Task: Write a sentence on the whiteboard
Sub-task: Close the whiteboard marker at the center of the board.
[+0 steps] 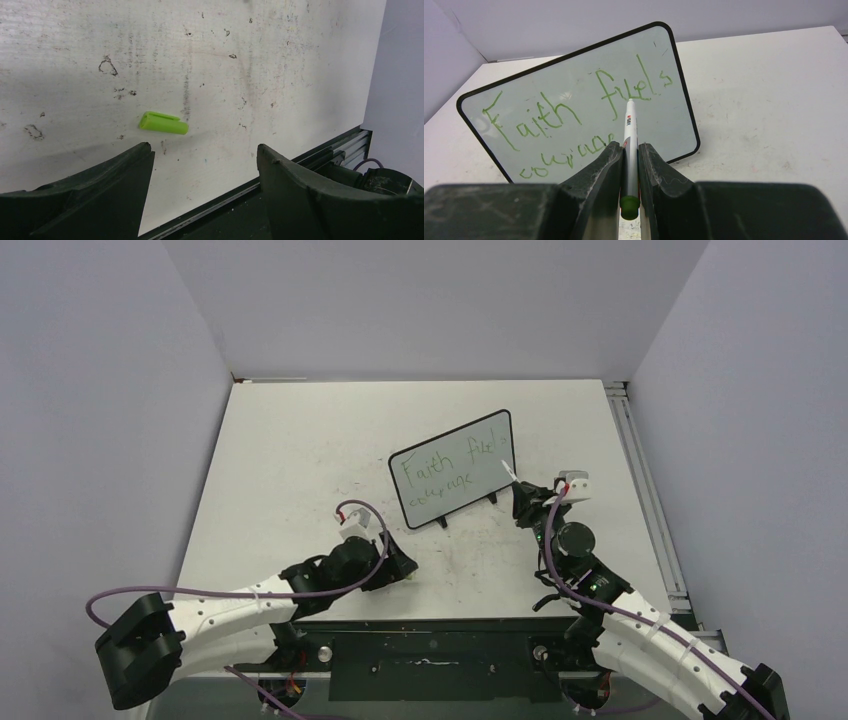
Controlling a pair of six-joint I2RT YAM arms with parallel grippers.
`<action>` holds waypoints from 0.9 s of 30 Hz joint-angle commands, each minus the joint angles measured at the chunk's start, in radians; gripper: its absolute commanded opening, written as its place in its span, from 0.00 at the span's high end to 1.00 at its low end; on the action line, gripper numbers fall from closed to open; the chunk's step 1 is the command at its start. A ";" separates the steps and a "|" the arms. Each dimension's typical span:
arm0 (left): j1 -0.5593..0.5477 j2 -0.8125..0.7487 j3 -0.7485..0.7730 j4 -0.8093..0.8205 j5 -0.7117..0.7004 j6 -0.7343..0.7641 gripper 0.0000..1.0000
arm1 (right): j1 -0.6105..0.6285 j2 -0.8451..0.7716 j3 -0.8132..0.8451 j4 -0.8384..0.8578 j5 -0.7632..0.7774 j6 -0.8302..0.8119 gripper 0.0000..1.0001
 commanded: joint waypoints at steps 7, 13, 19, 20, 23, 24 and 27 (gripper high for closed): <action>-0.020 0.072 -0.019 0.125 -0.042 -0.091 0.27 | 0.008 0.013 0.013 0.049 -0.025 0.021 0.94; -0.021 0.114 -0.012 0.141 -0.035 -0.096 0.27 | 0.009 0.020 0.014 0.052 -0.027 0.022 0.94; -0.020 0.167 0.010 0.147 -0.033 -0.081 0.27 | 0.008 0.022 0.014 0.054 -0.030 0.023 0.93; -0.021 0.174 0.014 0.147 -0.034 -0.075 0.26 | 0.008 0.022 0.014 0.054 -0.030 0.023 0.93; -0.021 0.197 0.026 0.152 -0.043 -0.063 0.26 | 0.008 0.024 0.014 0.053 -0.028 0.022 0.93; -0.019 0.206 0.029 0.153 -0.046 -0.058 0.26 | 0.009 0.024 0.015 0.054 -0.027 0.022 0.93; -0.018 0.222 0.044 0.152 -0.067 -0.027 0.26 | 0.008 0.023 0.015 0.052 -0.028 0.019 0.93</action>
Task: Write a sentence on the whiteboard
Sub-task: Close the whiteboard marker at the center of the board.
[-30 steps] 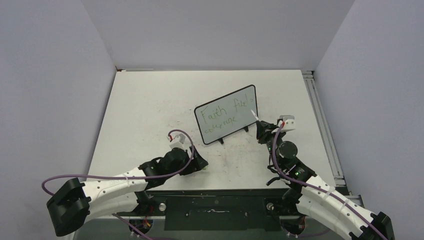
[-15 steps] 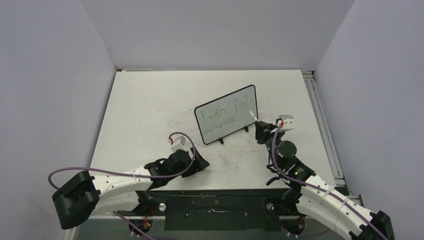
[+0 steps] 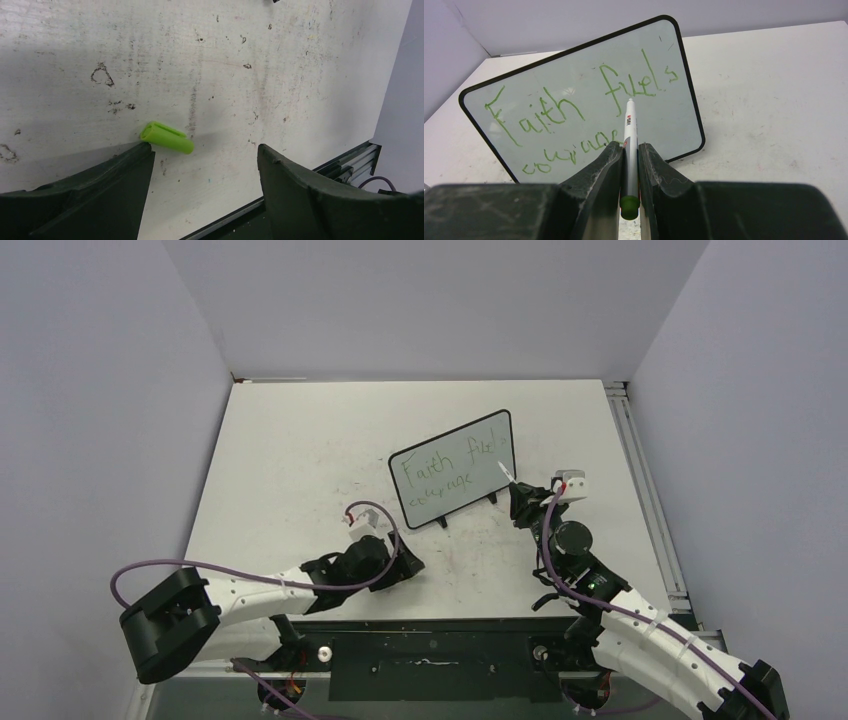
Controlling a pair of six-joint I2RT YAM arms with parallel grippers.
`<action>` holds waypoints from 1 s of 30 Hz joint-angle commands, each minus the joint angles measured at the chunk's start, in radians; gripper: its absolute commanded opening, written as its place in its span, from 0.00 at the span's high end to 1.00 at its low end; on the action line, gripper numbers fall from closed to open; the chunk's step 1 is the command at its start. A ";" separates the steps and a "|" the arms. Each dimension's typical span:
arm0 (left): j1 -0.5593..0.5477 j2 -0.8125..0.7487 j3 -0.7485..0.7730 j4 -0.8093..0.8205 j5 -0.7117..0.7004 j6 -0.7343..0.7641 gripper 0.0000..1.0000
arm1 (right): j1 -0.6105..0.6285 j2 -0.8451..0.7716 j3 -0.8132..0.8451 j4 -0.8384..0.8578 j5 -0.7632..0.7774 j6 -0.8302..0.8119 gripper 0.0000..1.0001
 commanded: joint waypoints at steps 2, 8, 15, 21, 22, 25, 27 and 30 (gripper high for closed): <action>-0.001 0.038 0.053 0.006 -0.062 0.065 0.26 | 0.009 0.000 0.014 0.048 -0.005 0.003 0.93; -0.003 0.106 0.086 0.058 -0.038 0.151 0.27 | 0.009 -0.004 0.014 0.044 -0.001 0.000 0.93; -0.029 0.216 0.160 0.115 0.036 0.284 0.28 | 0.008 -0.010 0.015 0.036 0.004 0.000 0.93; -0.066 0.276 0.243 0.065 0.045 0.406 0.30 | 0.009 -0.006 0.016 0.033 0.004 -0.003 0.93; -0.070 0.279 0.257 0.040 0.034 0.425 0.30 | 0.008 -0.004 0.017 0.032 0.003 -0.004 0.93; -0.085 0.275 0.291 -0.048 -0.019 0.486 0.32 | 0.008 -0.002 0.018 0.032 0.002 -0.004 0.93; -0.095 0.272 0.311 -0.101 -0.058 0.534 0.34 | 0.008 0.000 0.017 0.035 0.003 -0.005 0.93; -0.102 0.268 0.329 -0.204 -0.098 0.600 0.37 | 0.008 0.002 0.015 0.036 0.003 -0.007 0.93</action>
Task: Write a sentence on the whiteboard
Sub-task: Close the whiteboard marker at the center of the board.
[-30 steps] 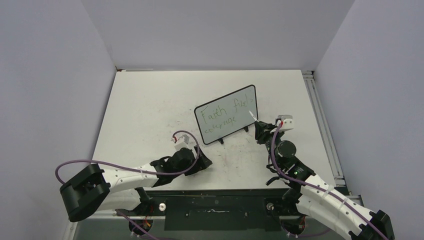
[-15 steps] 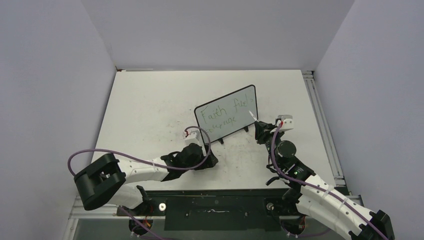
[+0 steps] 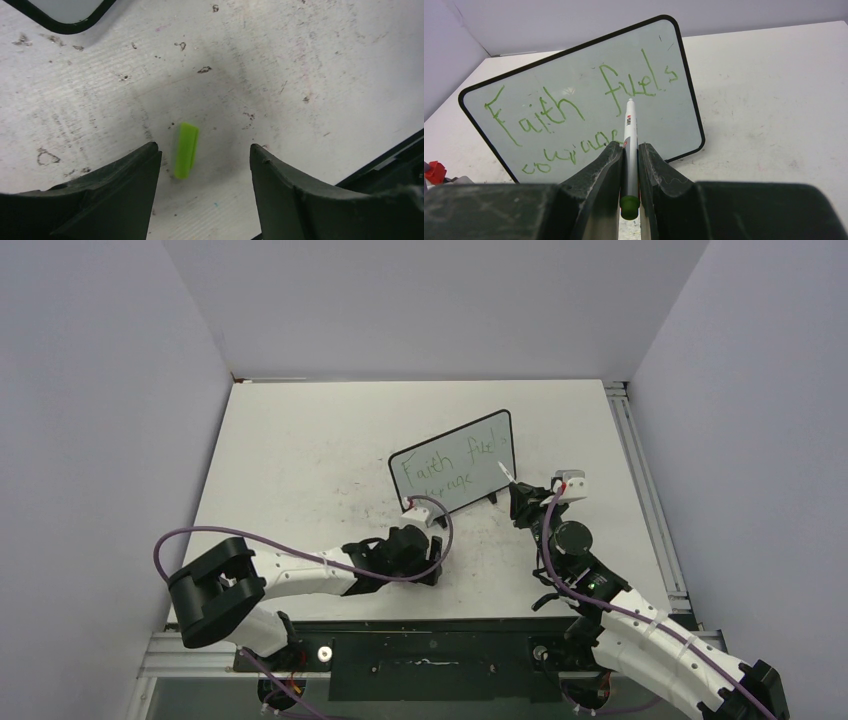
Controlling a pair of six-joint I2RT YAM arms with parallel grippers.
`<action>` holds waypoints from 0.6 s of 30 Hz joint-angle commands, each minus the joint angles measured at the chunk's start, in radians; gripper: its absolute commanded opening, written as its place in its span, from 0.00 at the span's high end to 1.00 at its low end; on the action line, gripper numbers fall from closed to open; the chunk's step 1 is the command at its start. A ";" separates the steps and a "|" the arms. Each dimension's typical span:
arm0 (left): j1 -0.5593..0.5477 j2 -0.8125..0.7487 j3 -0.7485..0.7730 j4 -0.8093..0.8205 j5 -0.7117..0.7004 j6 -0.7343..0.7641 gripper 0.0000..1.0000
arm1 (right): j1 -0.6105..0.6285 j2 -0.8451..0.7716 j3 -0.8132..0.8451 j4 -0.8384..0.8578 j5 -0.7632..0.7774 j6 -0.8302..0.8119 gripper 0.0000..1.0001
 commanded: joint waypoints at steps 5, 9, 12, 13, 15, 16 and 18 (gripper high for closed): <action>-0.017 -0.022 0.047 -0.159 -0.049 0.205 0.49 | 0.008 0.013 0.012 0.044 0.004 -0.004 0.93; -0.018 -0.016 0.050 -0.146 -0.032 0.223 0.54 | 0.009 0.022 0.013 0.047 0.002 -0.002 0.93; -0.025 0.004 0.068 -0.137 -0.018 0.239 0.54 | 0.008 0.022 0.013 0.048 0.002 -0.003 0.93; -0.032 0.013 0.076 -0.136 -0.018 0.248 0.54 | 0.009 0.022 0.013 0.048 0.002 -0.003 0.93; -0.044 0.037 0.095 -0.143 -0.025 0.259 0.54 | 0.009 0.023 0.011 0.048 0.002 -0.004 0.93; -0.050 0.050 0.106 -0.152 -0.030 0.262 0.55 | 0.009 0.023 0.011 0.047 0.003 -0.004 0.93; -0.061 0.077 0.128 -0.177 -0.048 0.264 0.59 | 0.008 0.022 0.012 0.046 0.004 -0.004 0.93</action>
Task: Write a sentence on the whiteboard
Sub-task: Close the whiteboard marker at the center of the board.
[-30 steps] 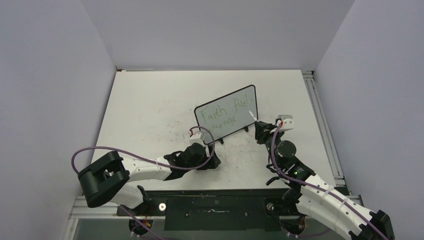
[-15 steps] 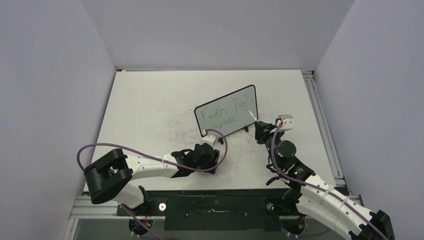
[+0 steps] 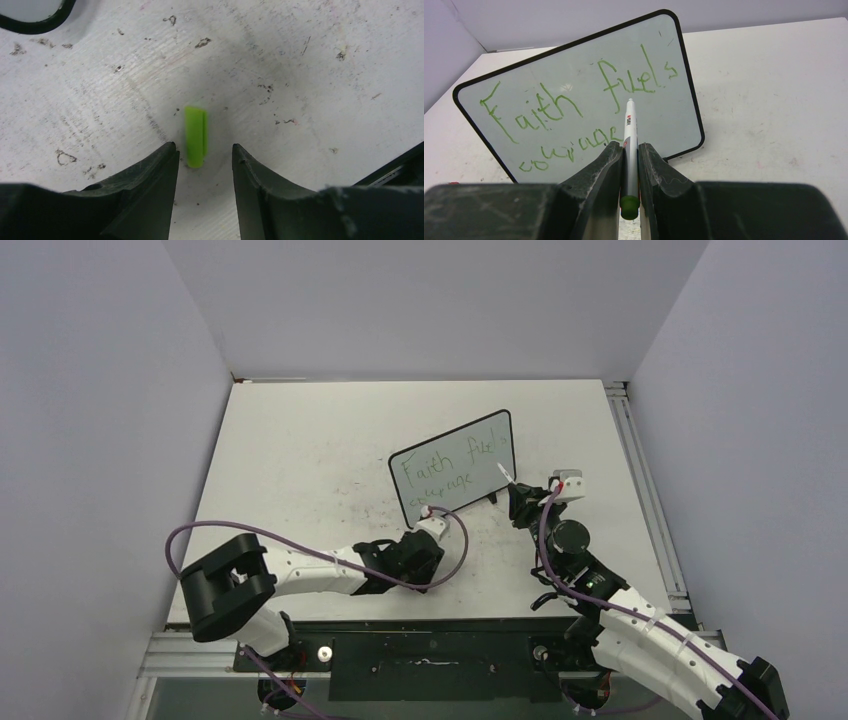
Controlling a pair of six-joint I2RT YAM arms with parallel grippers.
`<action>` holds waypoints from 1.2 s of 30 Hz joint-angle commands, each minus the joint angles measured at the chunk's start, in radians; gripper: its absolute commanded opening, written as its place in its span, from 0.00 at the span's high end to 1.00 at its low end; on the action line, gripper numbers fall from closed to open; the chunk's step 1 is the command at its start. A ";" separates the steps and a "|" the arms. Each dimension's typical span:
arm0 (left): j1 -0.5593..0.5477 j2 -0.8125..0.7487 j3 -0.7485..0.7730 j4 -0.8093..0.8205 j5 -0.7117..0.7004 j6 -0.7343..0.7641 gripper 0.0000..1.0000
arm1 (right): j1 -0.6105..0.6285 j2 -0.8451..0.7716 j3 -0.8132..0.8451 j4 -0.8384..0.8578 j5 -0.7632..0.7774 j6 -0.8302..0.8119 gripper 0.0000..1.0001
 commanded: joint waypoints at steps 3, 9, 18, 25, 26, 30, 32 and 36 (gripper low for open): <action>-0.040 0.071 0.100 -0.064 -0.069 0.027 0.65 | 0.007 -0.001 0.011 0.042 0.005 -0.004 0.93; -0.047 0.108 0.162 -0.188 -0.126 -0.067 0.71 | 0.007 -0.007 0.010 0.038 0.009 -0.006 0.93; -0.071 0.093 0.185 -0.199 0.003 -0.205 0.68 | 0.007 0.001 0.008 0.045 0.006 -0.002 0.93; -0.069 0.114 0.161 -0.119 0.012 -0.234 0.66 | 0.007 0.001 0.002 0.050 0.006 -0.001 0.93; -0.069 0.122 0.166 -0.117 0.006 -0.229 0.66 | 0.008 0.001 0.003 0.049 0.005 0.000 0.93; -0.069 0.159 0.207 -0.106 0.007 -0.209 0.66 | 0.008 -0.008 0.005 0.042 0.008 -0.003 0.93; -0.069 0.169 0.221 -0.086 0.016 -0.206 0.66 | 0.007 -0.014 0.005 0.040 0.010 -0.005 0.93; -0.068 0.185 0.218 -0.007 0.005 -0.205 0.66 | 0.007 -0.016 0.003 0.035 0.012 -0.004 0.93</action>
